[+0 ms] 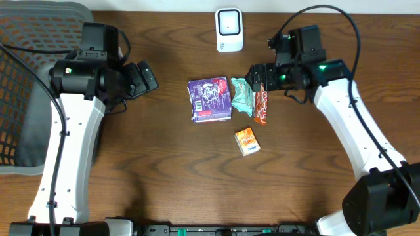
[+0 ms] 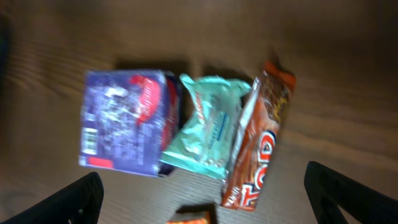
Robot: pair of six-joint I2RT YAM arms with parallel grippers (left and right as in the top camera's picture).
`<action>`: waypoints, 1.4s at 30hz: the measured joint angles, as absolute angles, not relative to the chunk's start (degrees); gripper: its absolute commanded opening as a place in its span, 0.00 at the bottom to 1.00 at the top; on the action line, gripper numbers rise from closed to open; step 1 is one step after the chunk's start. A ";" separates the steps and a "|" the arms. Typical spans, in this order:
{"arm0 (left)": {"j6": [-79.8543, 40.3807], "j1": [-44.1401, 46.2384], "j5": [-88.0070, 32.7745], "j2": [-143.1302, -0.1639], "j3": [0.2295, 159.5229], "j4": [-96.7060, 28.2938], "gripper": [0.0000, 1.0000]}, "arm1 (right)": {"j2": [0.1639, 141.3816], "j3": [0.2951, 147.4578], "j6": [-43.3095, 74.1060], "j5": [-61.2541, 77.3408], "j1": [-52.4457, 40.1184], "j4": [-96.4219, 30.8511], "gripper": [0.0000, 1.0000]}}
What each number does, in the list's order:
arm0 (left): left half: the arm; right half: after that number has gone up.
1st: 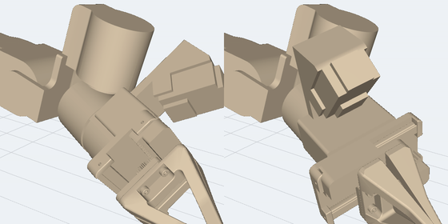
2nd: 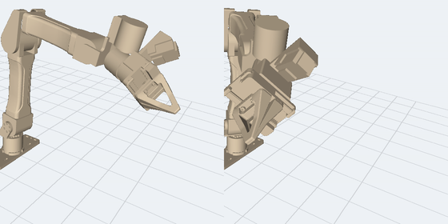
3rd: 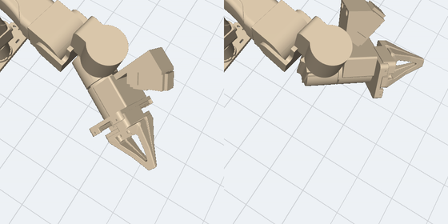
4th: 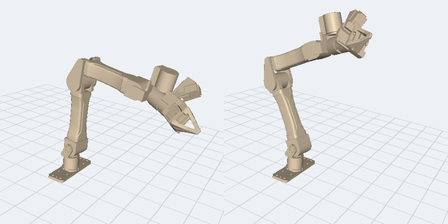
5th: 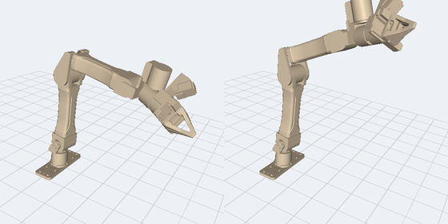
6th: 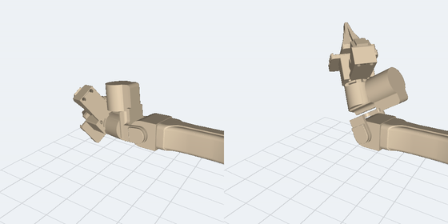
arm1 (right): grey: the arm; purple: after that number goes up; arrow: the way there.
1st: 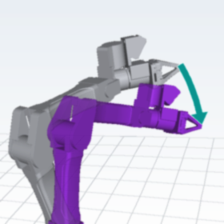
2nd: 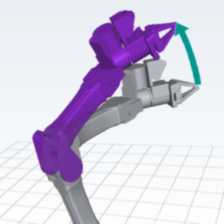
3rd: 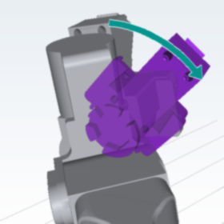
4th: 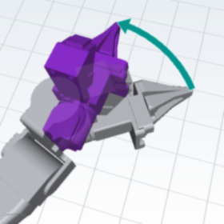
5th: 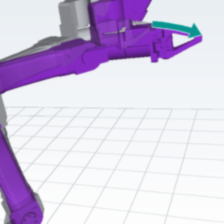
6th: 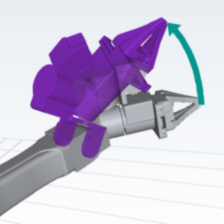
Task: Scan the item barcode
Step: 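Close the right gripper on the top end of the red candy bar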
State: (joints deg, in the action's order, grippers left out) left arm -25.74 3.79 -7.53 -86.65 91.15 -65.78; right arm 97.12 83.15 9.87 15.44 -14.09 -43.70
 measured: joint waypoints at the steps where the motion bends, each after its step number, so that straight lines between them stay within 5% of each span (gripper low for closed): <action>1: -25.76 3.79 -7.53 -86.65 91.15 -65.78 0.99 | 97.12 81.12 10.02 14.09 -14.46 -42.13 0.96; 6: -25.76 3.79 -7.51 -86.65 91.15 -65.80 0.99 | 97.14 74.28 14.76 8.54 -14.17 -34.20 0.67; 17: -25.74 3.79 -7.53 -86.65 91.15 -65.78 0.99 | 100.97 66.94 20.43 5.08 -13.63 -18.92 0.68; 21: -25.76 3.79 -7.53 -86.65 91.15 -65.78 0.99 | 107.07 66.30 21.32 5.58 -13.65 -18.74 0.56; 27: -25.74 3.79 -7.53 -86.65 91.15 -65.78 0.99 | 110.43 65.30 22.22 6.07 -13.65 -19.57 0.01; 36: -25.76 3.79 -7.53 -86.65 91.15 -65.78 0.99 | 109.30 65.30 22.17 17.98 -11.70 -23.33 0.01; 42: -25.74 3.79 -7.53 -86.65 91.15 -65.76 0.99 | 104.53 65.54 24.40 50.06 -1.43 -24.14 0.01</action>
